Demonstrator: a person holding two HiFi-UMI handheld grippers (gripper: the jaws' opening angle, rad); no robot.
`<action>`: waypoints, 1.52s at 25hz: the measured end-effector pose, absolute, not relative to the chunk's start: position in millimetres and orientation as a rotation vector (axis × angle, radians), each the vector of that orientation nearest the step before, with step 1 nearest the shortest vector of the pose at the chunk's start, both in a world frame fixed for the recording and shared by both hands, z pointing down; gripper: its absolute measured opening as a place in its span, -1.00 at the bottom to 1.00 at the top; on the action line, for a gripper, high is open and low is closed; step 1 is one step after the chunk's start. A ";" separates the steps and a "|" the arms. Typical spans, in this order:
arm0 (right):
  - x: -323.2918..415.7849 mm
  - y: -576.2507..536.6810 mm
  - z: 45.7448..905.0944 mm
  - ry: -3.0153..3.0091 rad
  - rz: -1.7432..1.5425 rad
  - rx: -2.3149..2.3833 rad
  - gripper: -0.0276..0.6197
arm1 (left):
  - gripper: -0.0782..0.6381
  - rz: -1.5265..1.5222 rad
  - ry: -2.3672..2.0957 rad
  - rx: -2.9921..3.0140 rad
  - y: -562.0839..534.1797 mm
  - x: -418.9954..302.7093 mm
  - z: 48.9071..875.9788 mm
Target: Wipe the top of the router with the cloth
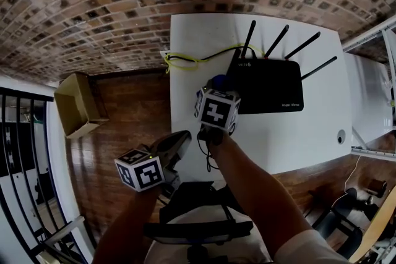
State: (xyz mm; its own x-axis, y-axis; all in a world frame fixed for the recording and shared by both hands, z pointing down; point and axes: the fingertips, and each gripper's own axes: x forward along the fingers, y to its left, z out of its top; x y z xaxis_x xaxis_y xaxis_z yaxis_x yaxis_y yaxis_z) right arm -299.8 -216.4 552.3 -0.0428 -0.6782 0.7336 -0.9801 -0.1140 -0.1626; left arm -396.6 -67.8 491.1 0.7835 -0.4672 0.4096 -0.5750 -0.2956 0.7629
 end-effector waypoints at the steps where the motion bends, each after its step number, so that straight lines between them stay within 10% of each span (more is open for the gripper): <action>1: -299.5 -219.2 549.3 -1.757 0.969 1.835 -0.50 | -0.71 0.129 -0.786 1.945 -66.5 -396.5 490.0; 38: -288.0 -108.1 389.9 -2.451 0.875 1.526 -0.53 | -0.71 -0.150 -0.715 2.017 -21.6 -379.6 398.0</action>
